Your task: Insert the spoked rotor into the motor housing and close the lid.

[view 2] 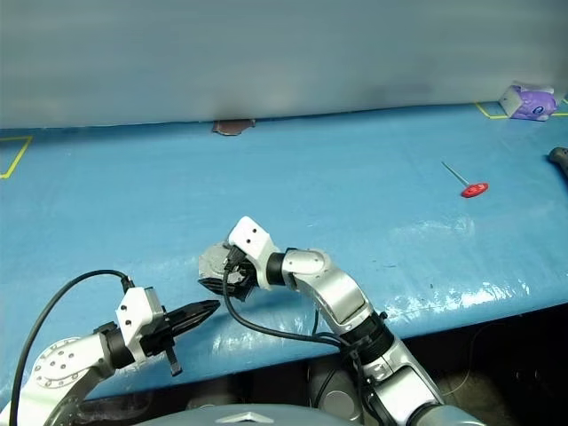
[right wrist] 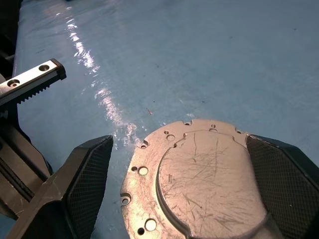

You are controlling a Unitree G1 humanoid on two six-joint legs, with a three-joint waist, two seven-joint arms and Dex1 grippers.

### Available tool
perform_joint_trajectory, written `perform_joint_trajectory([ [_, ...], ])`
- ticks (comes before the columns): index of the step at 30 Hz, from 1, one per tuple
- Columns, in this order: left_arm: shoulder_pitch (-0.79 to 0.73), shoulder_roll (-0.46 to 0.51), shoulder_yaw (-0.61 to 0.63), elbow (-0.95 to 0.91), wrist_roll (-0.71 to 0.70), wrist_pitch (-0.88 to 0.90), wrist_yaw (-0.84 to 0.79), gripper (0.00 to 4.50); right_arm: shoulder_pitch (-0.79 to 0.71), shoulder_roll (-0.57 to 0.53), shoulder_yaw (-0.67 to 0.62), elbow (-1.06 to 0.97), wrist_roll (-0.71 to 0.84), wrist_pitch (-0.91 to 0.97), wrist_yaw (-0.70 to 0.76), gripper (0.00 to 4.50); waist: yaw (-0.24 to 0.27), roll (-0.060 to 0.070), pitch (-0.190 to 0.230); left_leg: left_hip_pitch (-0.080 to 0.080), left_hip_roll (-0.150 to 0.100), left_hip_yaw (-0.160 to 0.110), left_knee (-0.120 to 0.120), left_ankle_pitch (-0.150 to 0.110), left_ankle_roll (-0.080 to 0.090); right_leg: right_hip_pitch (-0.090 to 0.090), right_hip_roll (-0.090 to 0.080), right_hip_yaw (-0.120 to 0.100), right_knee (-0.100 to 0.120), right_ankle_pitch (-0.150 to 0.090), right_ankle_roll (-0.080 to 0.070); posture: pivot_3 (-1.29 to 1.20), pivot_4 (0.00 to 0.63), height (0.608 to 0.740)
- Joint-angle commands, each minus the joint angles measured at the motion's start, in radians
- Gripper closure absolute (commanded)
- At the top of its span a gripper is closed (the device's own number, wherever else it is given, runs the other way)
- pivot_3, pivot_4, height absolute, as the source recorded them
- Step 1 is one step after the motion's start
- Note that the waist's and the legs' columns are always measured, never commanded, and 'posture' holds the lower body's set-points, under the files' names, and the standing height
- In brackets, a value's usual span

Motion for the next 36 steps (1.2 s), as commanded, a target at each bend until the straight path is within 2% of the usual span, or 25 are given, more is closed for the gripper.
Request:
perform_joint_trajectory([
  [1,0.005,-0.008,0.002,-0.023,-0.012,-0.015,0.008,4.50,-0.020,0.012,-0.010,0.000,-0.006,-0.033,0.001,0.03,0.000,0.000,0.000,0.000,0.000,0.000,0.000,0.000,0.000,0.000,0.000,0.000,0.000,0.000,0.000,0.00,0.150,0.740],
  [15,0.036,0.000,0.042,-0.024,-0.038,-0.024,-0.004,4.50,0.006,-0.026,0.021,0.038,-0.069,-0.071,0.003,0.03,-0.001,0.000,0.000,0.000,0.000,0.000,-0.001,0.000,0.000,0.000,0.000,0.000,-0.001,0.000,0.000,0.00,0.150,0.740],
  [18,0.047,-0.005,0.078,-0.025,-0.058,-0.028,-0.006,4.50,0.009,-0.023,0.025,0.043,-0.084,-0.089,-0.002,0.66,-0.002,0.000,0.000,0.000,0.000,0.000,-0.001,0.000,0.000,0.000,0.000,0.000,-0.001,0.000,0.000,0.00,0.150,0.740],
  [21,0.055,-0.003,0.125,-0.029,-0.100,-0.026,-0.021,4.50,0.015,-0.016,0.030,0.038,-0.093,-0.100,-0.002,1.46,-0.003,0.000,0.000,0.000,0.000,0.000,-0.001,0.000,0.000,0.000,0.000,0.000,-0.001,0.000,0.000,0.00,0.150,0.740],
  [30,0.036,0.001,0.283,-0.027,-0.256,-0.003,-0.035,4.50,0.014,0.021,0.044,0.012,-0.112,-0.082,-0.022,1.46,-0.007,0.000,0.000,0.000,0.001,0.000,-0.001,0.000,0.000,-0.001,0.000,0.000,-0.001,0.000,0.000,0.00,0.150,0.740],
  [36,0.015,0.022,0.278,-0.039,-0.238,0.029,-0.012,4.50,0.010,0.025,0.059,0.019,-0.135,-0.074,-0.034,1.46,-0.007,0.000,0.000,0.000,0.001,0.000,-0.001,0.000,0.000,-0.001,0.000,0.000,-0.001,0.000,0.000,0.00,0.150,0.740],
])
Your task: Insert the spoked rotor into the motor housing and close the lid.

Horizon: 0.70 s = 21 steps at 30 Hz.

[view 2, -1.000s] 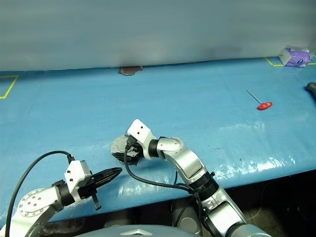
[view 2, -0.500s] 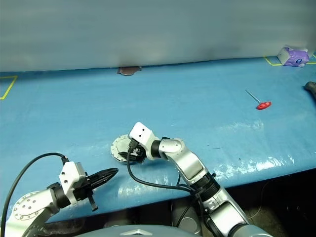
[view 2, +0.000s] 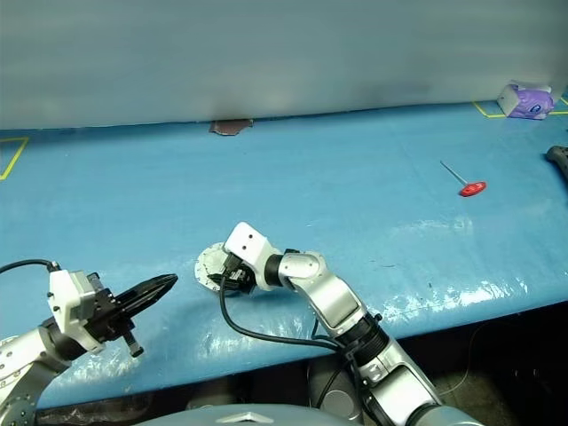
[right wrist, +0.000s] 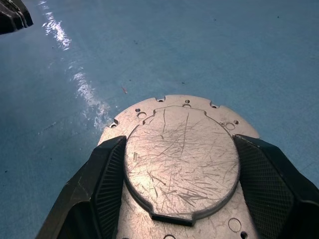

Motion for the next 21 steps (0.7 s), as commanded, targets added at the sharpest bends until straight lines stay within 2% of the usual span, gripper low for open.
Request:
perform_joint_trajectory([
  [1,-0.017,0.011,-0.006,-0.036,0.004,0.015,0.014,4.50,-0.005,0.013,0.014,-0.022,-0.006,-0.008,-0.001,1.46,-0.001,0.000,0.000,0.000,0.000,0.000,0.000,0.000,0.000,0.000,0.000,0.000,0.000,0.000,0.000,0.00,0.150,0.740],
  [17,-0.184,0.044,-0.096,0.012,0.034,0.101,0.030,4.50,0.000,-0.009,0.028,0.052,-0.054,-0.072,0.010,1.46,0.000,0.000,0.000,0.001,0.000,0.000,0.000,0.000,0.000,0.001,0.000,0.000,0.000,0.000,0.000,0.00,0.150,0.740],
  [21,-0.260,0.093,-0.120,0.088,0.051,0.204,0.057,4.50,-0.005,-0.004,0.025,0.060,-0.052,-0.071,0.014,1.46,0.000,0.000,0.000,0.001,0.000,-0.001,0.000,0.000,0.000,0.001,0.001,0.000,0.000,0.000,0.000,0.00,0.150,0.740],
])
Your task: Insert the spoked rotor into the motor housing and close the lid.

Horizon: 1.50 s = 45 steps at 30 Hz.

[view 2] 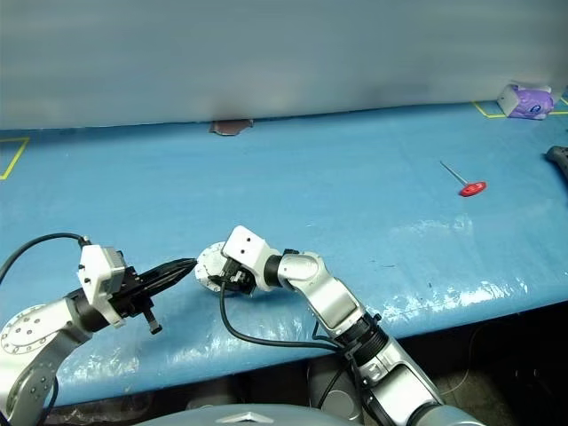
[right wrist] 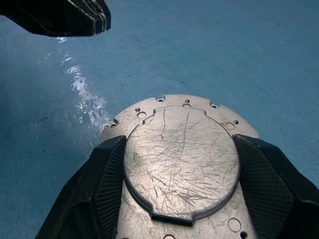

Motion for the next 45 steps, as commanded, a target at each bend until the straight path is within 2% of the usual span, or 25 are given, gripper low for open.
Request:
perform_joint_trajectory([
  [1,-0.068,0.034,-0.005,0.069,0.001,0.077,0.009,4.50,-0.003,0.007,0.006,0.020,-0.008,0.011,0.005,1.46,0.000,0.000,0.000,0.000,0.000,0.000,0.000,0.000,0.000,0.000,0.000,0.000,0.000,0.000,0.000,0.00,0.150,0.740],
  [6,-0.181,0.056,-0.029,0.182,0.031,0.105,-0.012,4.50,-0.001,0.018,-0.005,0.027,-0.005,0.011,-0.008,1.46,-0.002,0.000,0.000,0.000,0.000,0.000,0.000,0.000,0.000,0.000,0.000,0.000,0.000,0.000,0.000,0.00,0.150,0.740],
  [16,-0.285,0.088,-0.109,0.241,0.053,0.113,-0.116,4.50,0.005,-0.001,0.013,0.039,-0.027,0.004,0.005,1.46,0.000,0.000,0.000,0.000,0.000,0.000,0.000,0.000,0.000,0.000,0.000,0.000,0.000,0.000,0.000,0.00,0.150,0.740],
  [26,-0.334,0.124,-0.134,0.289,0.076,0.159,-0.149,4.50,0.011,-0.003,0.011,0.034,-0.026,0.013,0.006,1.46,0.000,0.000,0.000,0.000,0.000,0.000,0.000,0.000,0.000,0.000,0.000,0.000,0.000,0.000,0.000,0.00,0.150,0.740],
  [38,-0.405,0.107,-0.263,0.366,0.175,0.155,-0.156,4.50,0.017,-0.003,0.009,0.030,-0.023,0.020,0.008,1.46,0.003,0.000,-0.001,0.000,-0.001,-0.001,0.000,0.000,0.000,0.001,0.000,0.000,0.000,0.000,0.000,0.00,0.150,0.740],
  [45,-0.417,0.106,-0.298,0.367,0.180,0.169,-0.210,4.50,0.026,-0.015,0.002,0.009,-0.008,0.036,0.025,1.46,0.009,0.000,-0.001,0.000,-0.001,-0.001,0.000,0.000,0.000,0.002,0.000,0.000,0.000,0.000,0.000,0.00,0.150,0.740],
])
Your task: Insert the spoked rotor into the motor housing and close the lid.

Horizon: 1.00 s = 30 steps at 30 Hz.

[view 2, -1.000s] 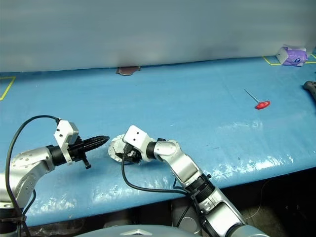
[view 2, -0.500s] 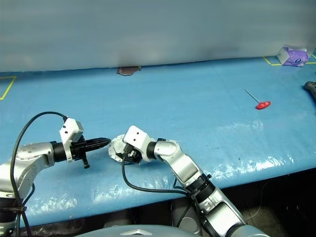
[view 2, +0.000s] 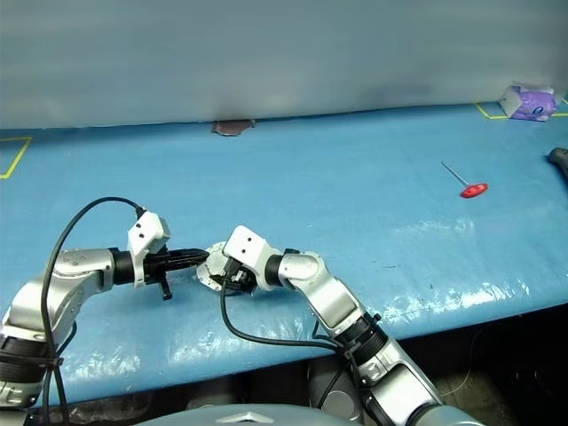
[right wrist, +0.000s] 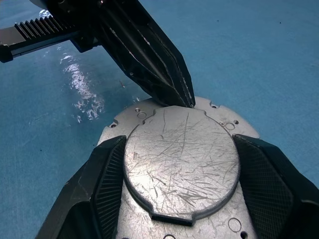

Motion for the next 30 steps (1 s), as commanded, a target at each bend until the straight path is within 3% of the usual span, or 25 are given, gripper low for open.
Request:
perform_joint_trajectory([
  [1,0.007,0.001,-0.045,0.003,0.006,0.013,-0.039,4.50,0.022,-0.014,0.006,-0.001,0.004,0.033,0.019,1.46,0.002,0.000,0.000,0.000,0.000,0.000,0.000,0.000,0.000,0.000,0.000,0.000,0.000,0.000,0.000,0.00,0.150,0.740],
  [3,0.005,0.003,-0.051,0.003,0.012,0.014,-0.047,4.50,0.025,-0.022,0.004,-0.007,0.000,0.026,0.021,1.46,0.004,0.000,0.000,0.000,0.000,0.000,0.000,0.000,0.000,0.000,0.000,0.000,0.000,0.000,0.000,0.00,0.150,0.740],
  [4,0.004,0.003,-0.054,0.002,0.013,0.015,-0.051,4.50,0.028,-0.028,0.003,-0.012,-0.001,0.024,0.024,0.73,0.004,0.000,0.000,0.000,-0.001,0.000,0.000,0.000,0.000,0.000,0.000,0.000,0.000,0.000,0.000,0.00,0.150,0.740],
  [7,0.002,0.003,-0.060,0.003,0.018,0.012,-0.059,4.50,0.044,-0.045,-0.006,-0.039,-0.003,0.027,0.022,0.04,0.008,0.000,0.000,-0.001,-0.001,0.000,-0.001,0.000,0.000,0.000,0.000,0.000,-0.001,0.000,0.000,0.00,0.150,0.740],
  [18,-0.009,0.001,-0.075,0.018,0.035,-0.012,-0.075,4.50,0.153,-0.154,-0.123,-0.329,0.071,0.172,0.006,0.04,0.024,0.000,0.000,-0.001,-0.001,0.000,-0.001,0.000,0.000,0.001,-0.001,0.000,-0.002,-0.001,0.001,0.00,0.150,0.740],
  [23,-0.015,-0.004,-0.078,0.025,0.036,-0.021,-0.081,4.50,0.245,-0.229,-0.227,-0.547,0.226,0.284,0.057,0.04,0.027,0.000,0.000,-0.002,-0.001,0.000,-0.001,0.000,0.000,0.000,-0.001,0.000,-0.004,-0.001,0.001,0.00,0.150,0.740],
  [25,-0.018,-0.007,-0.079,0.029,0.038,-0.025,-0.084,4.50,0.271,-0.238,-0.273,-0.604,0.239,0.390,-0.007,0.04,0.027,0.000,0.000,-0.002,-0.001,0.000,-0.001,0.000,0.000,0.000,-0.001,0.000,-0.005,-0.001,0.001,0.00,0.150,0.740],
  [28,-0.024,-0.014,-0.080,0.036,0.042,-0.032,-0.088,4.50,0.270,-0.116,-0.417,-0.587,0.355,0.637,-0.106,0.04,0.027,0.000,0.000,-0.002,-0.001,0.000,-0.001,0.000,0.000,0.001,-0.001,0.000,-0.005,0.000,0.002,0.00,0.150,0.740],
  [30,-0.025,-0.017,-0.081,0.037,0.044,-0.034,-0.089,4.50,0.242,0.065,-0.556,-0.535,0.443,0.804,-0.176,0.04,0.027,0.000,0.000,-0.002,-0.001,-0.001,0.000,0.000,0.000,0.001,-0.001,0.001,-0.005,0.000,0.003,0.00,0.150,0.740],
])
